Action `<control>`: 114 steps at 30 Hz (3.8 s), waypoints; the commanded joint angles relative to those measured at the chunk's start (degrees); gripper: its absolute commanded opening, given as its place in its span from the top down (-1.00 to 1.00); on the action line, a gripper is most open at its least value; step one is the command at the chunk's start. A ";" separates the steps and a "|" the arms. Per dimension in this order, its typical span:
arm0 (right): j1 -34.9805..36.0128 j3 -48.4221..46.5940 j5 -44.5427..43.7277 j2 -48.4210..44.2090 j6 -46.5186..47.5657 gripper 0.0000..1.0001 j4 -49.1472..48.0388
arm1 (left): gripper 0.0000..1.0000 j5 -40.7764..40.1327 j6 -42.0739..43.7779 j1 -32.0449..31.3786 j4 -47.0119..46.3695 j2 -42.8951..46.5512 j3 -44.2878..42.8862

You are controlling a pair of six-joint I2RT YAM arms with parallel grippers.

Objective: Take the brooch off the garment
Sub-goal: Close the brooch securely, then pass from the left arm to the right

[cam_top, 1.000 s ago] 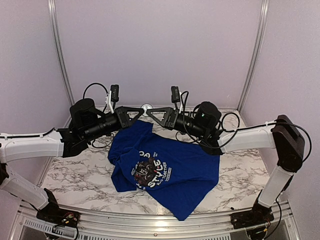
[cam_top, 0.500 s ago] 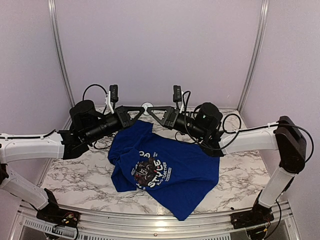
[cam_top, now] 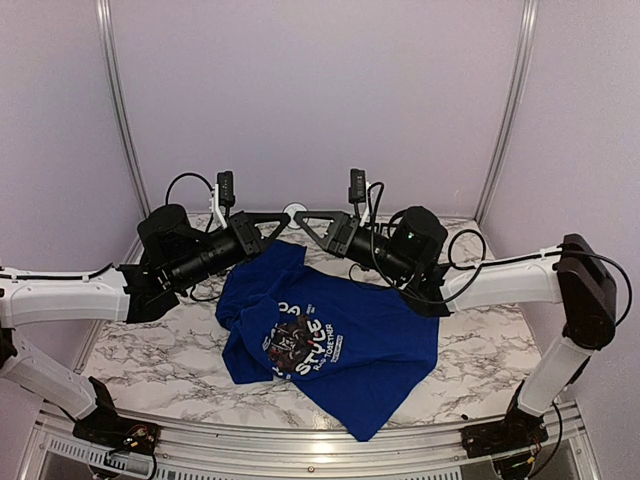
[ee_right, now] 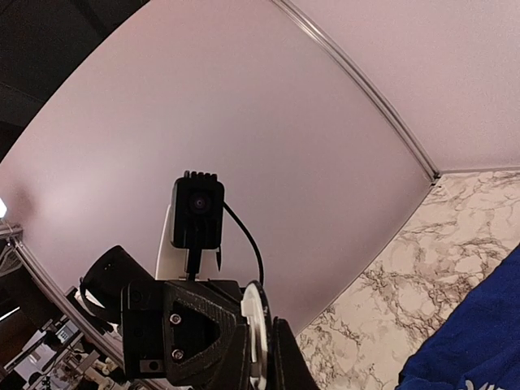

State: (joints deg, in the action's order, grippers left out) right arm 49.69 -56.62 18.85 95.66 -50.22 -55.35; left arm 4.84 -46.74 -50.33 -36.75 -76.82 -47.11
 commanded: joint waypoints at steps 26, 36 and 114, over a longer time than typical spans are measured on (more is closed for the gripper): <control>0.92 0.74 -12.29 -4.08 5.93 0.77 5.80 | 1.00 2.05 2.21 -4.26 -0.06 1.03 0.32; 1.02 0.92 -14.83 -4.93 6.18 0.81 5.01 | 1.00 -0.20 3.55 -5.33 -0.48 1.53 1.18; -3.11 -17.09 9.42 -11.13 1.55 0.10 42.20 | 1.00 -23.14 109.17 -10.36 8.18 8.30 -2.93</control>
State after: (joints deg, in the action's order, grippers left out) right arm 46.96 -69.60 24.53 82.39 -46.59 -17.52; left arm -8.14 45.71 -57.93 -20.01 -67.31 -53.19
